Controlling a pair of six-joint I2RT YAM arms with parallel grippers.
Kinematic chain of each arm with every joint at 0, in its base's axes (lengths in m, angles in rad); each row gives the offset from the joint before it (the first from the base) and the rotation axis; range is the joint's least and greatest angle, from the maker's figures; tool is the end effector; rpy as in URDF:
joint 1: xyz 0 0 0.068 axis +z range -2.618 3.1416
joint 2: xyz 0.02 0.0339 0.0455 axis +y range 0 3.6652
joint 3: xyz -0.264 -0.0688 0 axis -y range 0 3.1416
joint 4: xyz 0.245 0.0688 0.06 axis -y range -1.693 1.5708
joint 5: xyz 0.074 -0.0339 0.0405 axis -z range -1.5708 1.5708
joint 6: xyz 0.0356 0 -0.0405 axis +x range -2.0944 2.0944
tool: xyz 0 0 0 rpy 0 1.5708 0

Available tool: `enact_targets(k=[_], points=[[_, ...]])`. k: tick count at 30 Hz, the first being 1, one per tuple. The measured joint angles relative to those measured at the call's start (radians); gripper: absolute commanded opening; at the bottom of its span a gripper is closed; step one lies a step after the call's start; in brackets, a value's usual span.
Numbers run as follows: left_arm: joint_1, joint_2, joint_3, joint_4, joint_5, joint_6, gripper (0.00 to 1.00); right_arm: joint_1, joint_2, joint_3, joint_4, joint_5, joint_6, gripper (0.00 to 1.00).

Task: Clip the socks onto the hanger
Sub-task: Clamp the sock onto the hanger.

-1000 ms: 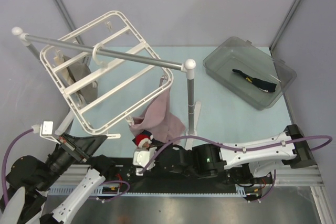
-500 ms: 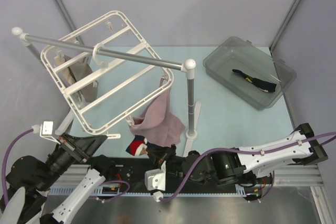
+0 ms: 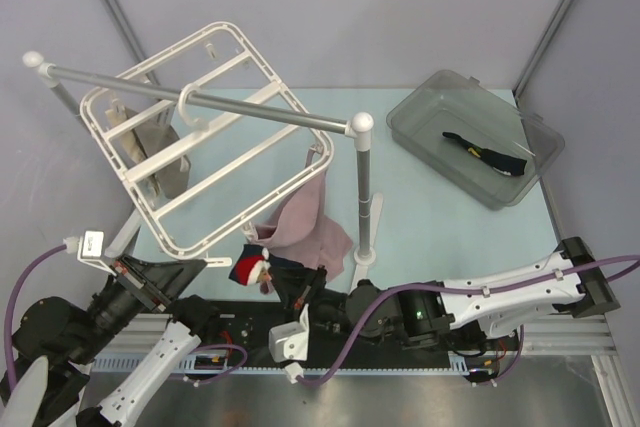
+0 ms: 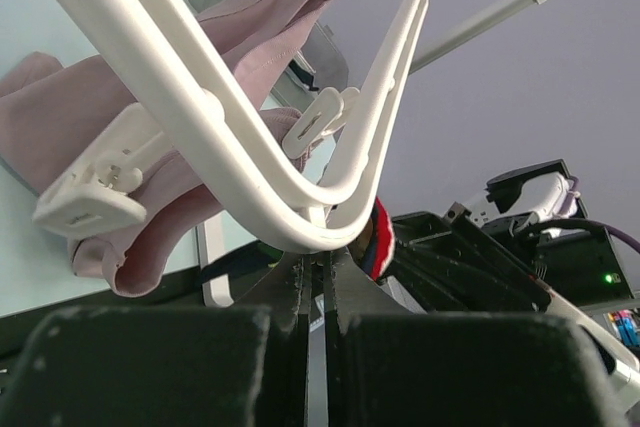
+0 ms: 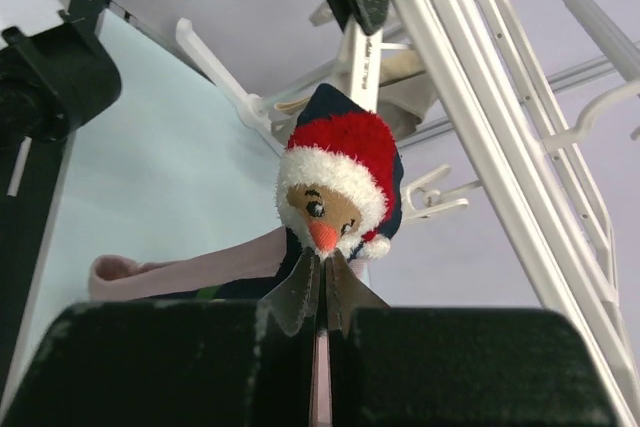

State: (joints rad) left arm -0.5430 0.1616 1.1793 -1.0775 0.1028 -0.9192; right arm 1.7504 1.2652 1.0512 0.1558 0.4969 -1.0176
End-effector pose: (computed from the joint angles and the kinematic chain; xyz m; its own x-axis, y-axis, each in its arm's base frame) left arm -0.0479 0.0246 0.3894 -0.5094 -0.6163 -0.6005 0.3242 0.5089 -0.7974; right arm -0.0365 0.2961 0.3657 0.8137 -0.2949 -0.5009 -0.4903 0.1148 -0.8640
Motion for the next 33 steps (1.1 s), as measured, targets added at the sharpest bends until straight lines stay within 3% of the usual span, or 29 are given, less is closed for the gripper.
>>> enact_targets(k=[17, 33], points=[[0.0, 0.0, 0.0, 0.006, 0.026, -0.013, 0.0, -0.057, 0.038, -0.005, 0.109, -0.093, -0.074, 0.0], [0.0, 0.0, 0.0, 0.007, 0.032, -0.021, 0.0, -0.054, 0.08, -0.023, 0.307, -0.084, -0.119, 0.0]])
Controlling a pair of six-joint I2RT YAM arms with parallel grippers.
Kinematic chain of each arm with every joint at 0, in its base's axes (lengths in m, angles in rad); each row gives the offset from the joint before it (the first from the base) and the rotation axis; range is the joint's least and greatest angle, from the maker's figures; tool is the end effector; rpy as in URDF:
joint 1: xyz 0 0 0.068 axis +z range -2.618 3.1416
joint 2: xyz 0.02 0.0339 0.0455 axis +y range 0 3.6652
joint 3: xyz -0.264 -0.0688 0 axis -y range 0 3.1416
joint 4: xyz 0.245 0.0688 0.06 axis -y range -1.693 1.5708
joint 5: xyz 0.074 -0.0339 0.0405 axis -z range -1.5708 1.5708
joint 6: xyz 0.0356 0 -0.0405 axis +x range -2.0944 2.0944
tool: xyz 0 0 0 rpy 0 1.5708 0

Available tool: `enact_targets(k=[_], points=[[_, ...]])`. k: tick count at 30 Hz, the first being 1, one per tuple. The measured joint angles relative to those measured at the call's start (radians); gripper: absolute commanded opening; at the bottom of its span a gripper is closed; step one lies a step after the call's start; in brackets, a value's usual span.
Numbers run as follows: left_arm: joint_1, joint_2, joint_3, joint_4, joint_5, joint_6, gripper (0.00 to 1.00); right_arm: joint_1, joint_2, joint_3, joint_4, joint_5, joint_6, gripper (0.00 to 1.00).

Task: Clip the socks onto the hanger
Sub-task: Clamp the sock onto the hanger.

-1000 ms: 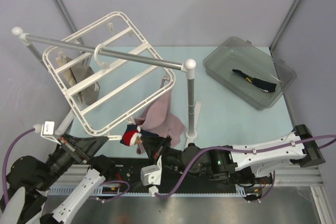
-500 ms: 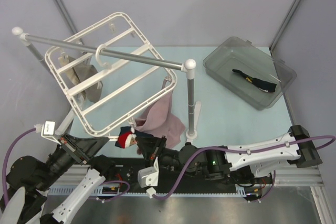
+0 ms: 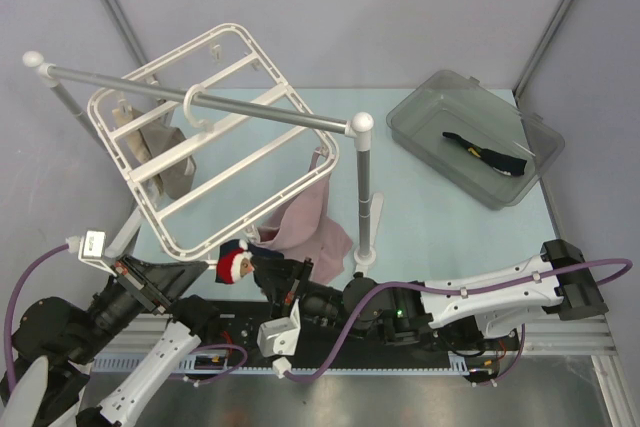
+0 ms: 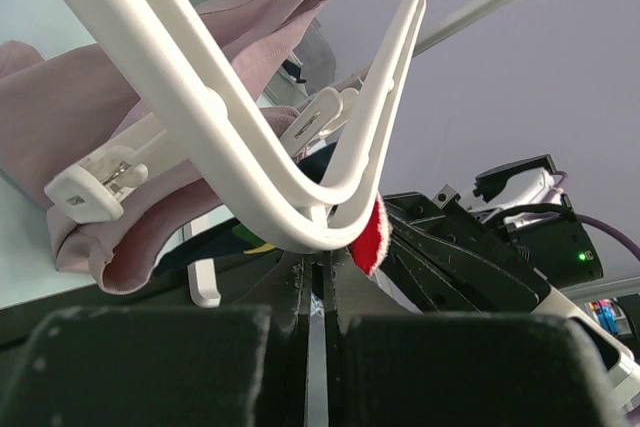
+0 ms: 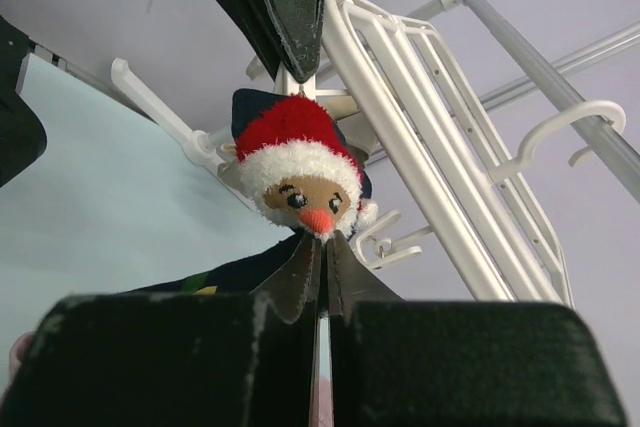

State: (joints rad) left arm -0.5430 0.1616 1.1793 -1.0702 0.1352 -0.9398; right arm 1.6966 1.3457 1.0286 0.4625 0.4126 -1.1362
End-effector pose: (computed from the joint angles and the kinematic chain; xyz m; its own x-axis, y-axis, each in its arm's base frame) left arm -0.0485 0.0237 0.3902 -0.5330 -0.6128 -0.5834 0.3338 0.4813 -0.8105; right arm -0.0257 0.3173 0.3669 0.8619 -0.1923 -0.4693 -0.4201 0.2477 -0.8730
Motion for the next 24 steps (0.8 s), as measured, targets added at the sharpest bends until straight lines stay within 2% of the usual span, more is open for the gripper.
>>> enact_targets(k=[7, 16, 24], points=[[0.0, 0.0, 0.0, 0.0, 0.0, -0.003, 0.0, -0.01, -0.021, -0.024, -0.01, -0.02, 0.067, 0.0], [0.0, 0.0, -0.001, 0.005, 0.001, -0.003, 0.0, -0.087, -0.212, -0.109, -0.167, -0.125, 0.242, 0.0], [0.0, 0.0, -0.007, 0.012, 0.005, -0.004, 0.0, -0.086, -0.149, -0.102, -0.228, -0.164, 0.272, 0.0]])
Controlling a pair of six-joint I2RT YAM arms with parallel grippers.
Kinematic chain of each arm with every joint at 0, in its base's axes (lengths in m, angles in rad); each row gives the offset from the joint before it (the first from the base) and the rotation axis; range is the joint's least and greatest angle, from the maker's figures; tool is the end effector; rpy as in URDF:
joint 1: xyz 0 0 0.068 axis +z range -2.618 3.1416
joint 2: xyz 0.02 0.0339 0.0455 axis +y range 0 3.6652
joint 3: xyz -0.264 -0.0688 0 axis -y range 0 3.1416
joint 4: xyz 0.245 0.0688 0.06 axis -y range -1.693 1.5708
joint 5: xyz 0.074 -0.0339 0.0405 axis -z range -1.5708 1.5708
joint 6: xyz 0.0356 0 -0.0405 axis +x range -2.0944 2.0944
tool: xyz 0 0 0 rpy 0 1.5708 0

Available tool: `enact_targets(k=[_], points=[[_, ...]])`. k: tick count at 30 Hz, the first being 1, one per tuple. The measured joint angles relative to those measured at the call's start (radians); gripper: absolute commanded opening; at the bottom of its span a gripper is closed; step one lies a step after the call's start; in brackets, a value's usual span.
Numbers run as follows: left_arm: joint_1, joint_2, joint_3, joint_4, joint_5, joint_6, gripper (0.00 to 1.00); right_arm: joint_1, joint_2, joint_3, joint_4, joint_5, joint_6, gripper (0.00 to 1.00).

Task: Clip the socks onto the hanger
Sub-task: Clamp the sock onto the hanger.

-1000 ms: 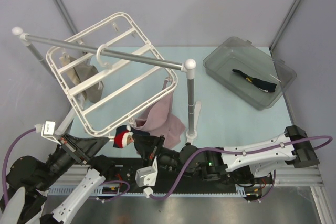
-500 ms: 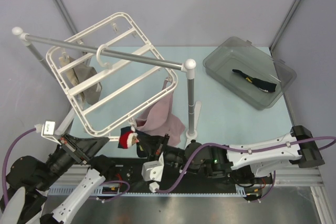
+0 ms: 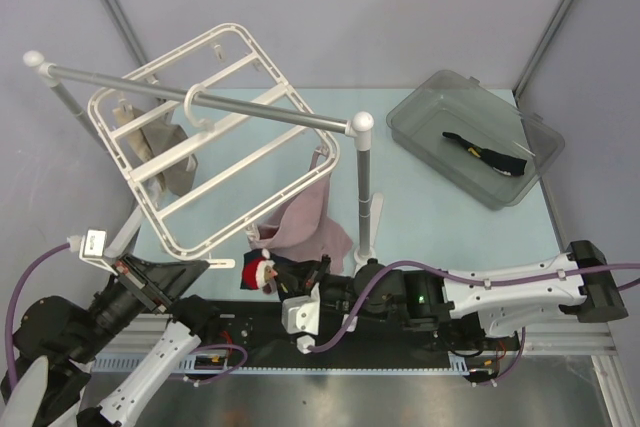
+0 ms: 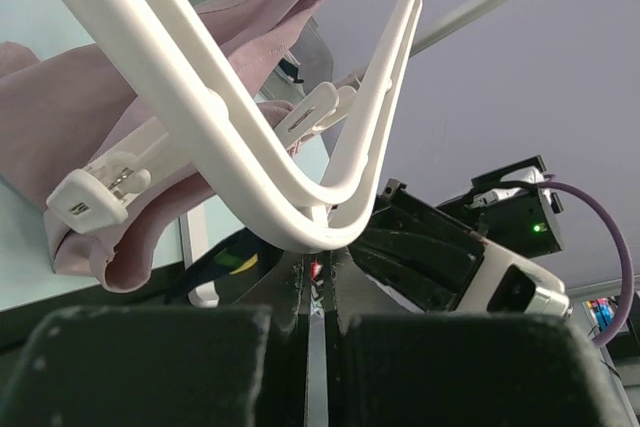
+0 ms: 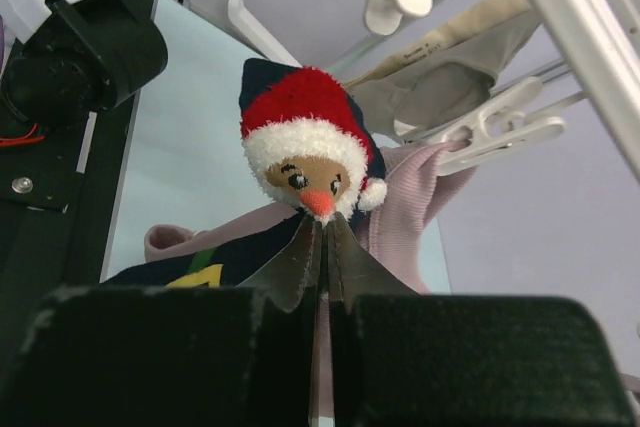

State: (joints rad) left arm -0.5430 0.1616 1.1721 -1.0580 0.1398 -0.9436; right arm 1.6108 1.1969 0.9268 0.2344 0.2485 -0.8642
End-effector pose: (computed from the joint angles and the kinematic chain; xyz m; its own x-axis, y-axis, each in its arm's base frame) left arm -0.0471 0.0226 0.3902 -0.5346 -0.6138 -0.5809 0.3373 0.4752 -0.8126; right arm -0.0026 0.2843 0.3478 0.7450 -0.1805 -0.6422 -0.6341 0.1072 -0.7658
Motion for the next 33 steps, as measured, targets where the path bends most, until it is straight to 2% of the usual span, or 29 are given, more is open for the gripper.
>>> enact_targets(k=[33], points=[[0.0, 0.0, 0.0, 0.002, 0.011, -0.006, 0.0, 0.011, 0.044, 0.02, 0.146, 0.032, -0.012, 0.0]])
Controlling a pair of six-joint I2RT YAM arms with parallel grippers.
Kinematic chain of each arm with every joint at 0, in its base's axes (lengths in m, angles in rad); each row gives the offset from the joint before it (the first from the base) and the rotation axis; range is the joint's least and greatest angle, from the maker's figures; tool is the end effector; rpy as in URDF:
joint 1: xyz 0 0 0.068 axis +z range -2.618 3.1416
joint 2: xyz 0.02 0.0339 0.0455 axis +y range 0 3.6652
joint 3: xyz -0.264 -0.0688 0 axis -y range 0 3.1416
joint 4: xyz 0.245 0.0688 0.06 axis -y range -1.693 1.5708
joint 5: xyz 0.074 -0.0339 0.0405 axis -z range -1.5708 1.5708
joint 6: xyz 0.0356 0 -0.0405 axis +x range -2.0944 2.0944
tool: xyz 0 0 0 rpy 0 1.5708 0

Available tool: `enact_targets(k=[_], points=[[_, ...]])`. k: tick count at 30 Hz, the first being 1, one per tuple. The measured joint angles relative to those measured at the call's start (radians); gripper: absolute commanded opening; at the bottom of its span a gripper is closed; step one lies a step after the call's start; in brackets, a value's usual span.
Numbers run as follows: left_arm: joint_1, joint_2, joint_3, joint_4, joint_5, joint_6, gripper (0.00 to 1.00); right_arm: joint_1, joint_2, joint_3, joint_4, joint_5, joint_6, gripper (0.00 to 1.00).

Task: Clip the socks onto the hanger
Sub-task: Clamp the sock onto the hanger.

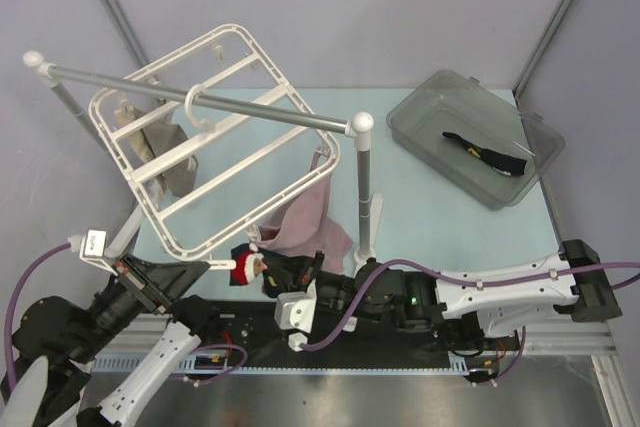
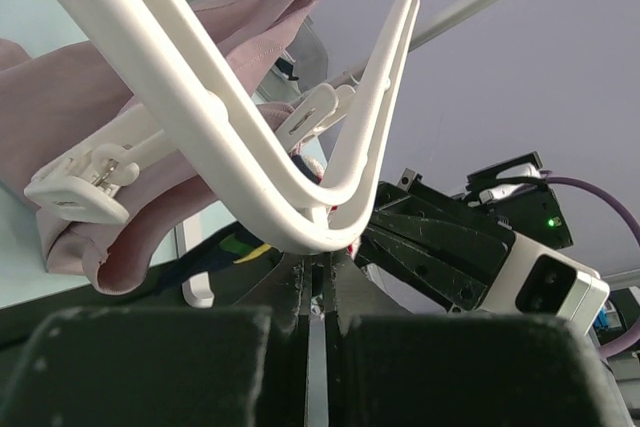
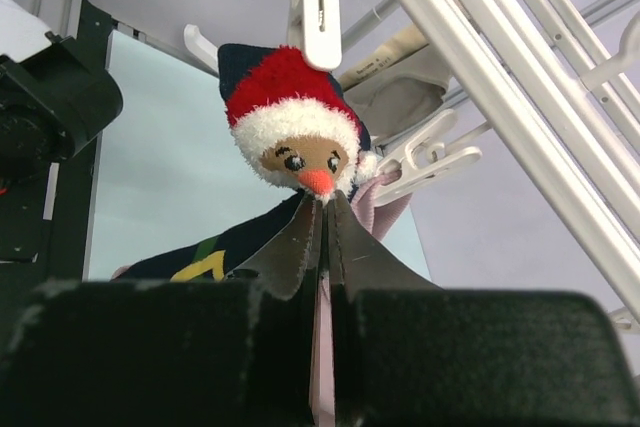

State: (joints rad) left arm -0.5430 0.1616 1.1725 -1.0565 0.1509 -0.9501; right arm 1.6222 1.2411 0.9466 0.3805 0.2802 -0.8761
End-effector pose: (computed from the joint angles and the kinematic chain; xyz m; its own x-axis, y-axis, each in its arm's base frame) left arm -0.0475 0.0224 0.3905 -0.5428 -0.6117 -0.5754 0.3401 0.4663 -0.8166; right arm -0.0053 0.2943 0.3589 0.7454 -0.1185 -0.6560 -0.6268 0.2104 -0.7502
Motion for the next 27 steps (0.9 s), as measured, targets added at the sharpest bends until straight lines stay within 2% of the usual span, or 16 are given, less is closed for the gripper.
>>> enact_targets(k=[18, 24, 25, 27], points=[[0.0, 0.0, 0.0, 0.007, 0.011, -0.004, 0.0, -0.023, 0.076, 0.046, 0.03, -0.045, 0.005, 0.0], [0.0, 0.0, 0.0, 0.008, 0.01, -0.012, 0.28, -0.023, 0.076, 0.051, 0.045, -0.054, 0.011, 0.0], [0.0, 0.0, 0.0, 0.007, 0.01, -0.013, 0.38, -0.023, 0.076, 0.053, 0.046, -0.055, 0.011, 0.0], [0.0, 0.0, 0.0, 0.006, 0.012, -0.017, 0.48, -0.023, 0.076, 0.056, 0.047, -0.057, 0.012, 0.0]])
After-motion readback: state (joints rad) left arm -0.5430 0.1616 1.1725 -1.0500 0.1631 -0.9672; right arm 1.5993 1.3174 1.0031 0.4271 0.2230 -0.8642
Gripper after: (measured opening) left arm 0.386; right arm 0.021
